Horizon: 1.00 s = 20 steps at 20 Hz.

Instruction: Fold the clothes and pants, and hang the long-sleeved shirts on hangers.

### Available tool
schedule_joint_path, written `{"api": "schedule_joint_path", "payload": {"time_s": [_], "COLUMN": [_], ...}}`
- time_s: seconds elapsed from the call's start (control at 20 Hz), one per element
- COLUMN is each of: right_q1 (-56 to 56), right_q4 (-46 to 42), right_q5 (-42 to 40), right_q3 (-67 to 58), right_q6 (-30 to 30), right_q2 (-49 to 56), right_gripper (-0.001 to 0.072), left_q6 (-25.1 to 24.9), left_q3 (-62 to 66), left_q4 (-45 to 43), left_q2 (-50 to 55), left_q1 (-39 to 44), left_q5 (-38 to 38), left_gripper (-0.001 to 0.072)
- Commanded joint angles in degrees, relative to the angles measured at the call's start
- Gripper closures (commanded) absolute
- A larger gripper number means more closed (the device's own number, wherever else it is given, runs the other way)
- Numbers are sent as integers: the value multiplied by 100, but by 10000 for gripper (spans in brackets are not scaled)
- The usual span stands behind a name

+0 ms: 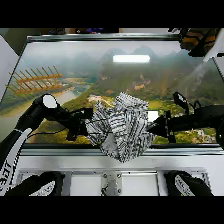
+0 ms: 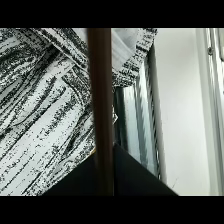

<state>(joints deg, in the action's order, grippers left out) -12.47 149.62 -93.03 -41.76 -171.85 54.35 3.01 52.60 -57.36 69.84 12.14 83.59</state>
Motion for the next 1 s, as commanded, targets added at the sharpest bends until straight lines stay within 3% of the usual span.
{"api": "schedule_joint_path", "payload": {"time_s": [0.0,0.95], "right_q1": [164,538], "right_q4": [72,518], "right_q5": [9,48], "right_q3": [103,103], "right_q6": [-68,-70], "right_q2": [98,328], "right_gripper": [503,506], "left_q6": [4,4], "left_q3": [-2,-2], "left_q4": [7,9], "left_q2": [2,2], "left_q1": [0,0], "left_q5": [-4,-7], "left_gripper": [695,695]}}
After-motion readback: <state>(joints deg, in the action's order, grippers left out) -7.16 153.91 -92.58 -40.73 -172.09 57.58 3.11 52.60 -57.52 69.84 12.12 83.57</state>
